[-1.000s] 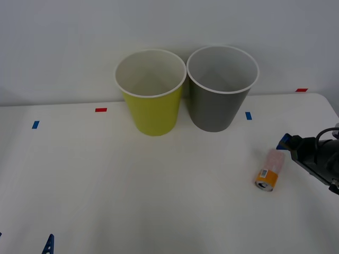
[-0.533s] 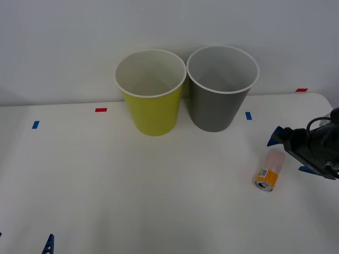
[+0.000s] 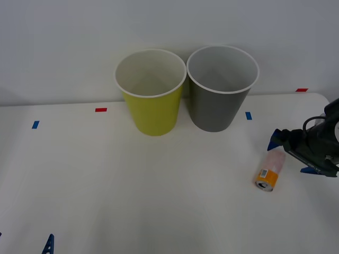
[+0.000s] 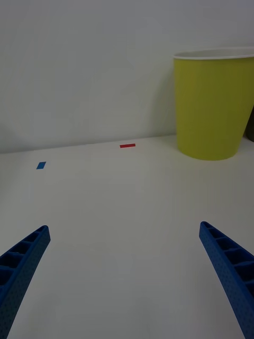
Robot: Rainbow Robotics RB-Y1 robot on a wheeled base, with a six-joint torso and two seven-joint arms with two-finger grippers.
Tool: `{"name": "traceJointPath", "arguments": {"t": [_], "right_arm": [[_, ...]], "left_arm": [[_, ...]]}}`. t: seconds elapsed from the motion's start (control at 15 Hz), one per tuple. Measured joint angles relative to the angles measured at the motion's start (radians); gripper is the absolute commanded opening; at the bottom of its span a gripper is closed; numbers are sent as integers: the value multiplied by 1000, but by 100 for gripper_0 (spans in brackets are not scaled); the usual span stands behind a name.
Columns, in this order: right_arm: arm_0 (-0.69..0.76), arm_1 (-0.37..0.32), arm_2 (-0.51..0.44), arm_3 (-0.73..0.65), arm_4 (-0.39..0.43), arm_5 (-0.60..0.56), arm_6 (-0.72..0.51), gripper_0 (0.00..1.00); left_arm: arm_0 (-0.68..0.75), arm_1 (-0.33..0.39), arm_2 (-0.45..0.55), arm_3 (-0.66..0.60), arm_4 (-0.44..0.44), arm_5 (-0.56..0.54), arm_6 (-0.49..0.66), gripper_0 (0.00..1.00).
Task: Put cans in the gray bin and PET bottles in the light green bin.
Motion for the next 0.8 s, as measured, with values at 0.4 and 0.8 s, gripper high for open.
{"name": "traceJointPath", "arguments": {"t": [0.4, 0.8], "right_arm": [[-86, 1, 73, 153, -45, -62, 40, 100], [-145, 1, 125, 256, -91, -65, 95, 100]], "left_arm": [[0, 0, 0, 0, 0, 0, 0, 97], [0, 0, 0, 0, 0, 0, 0, 97]]}}
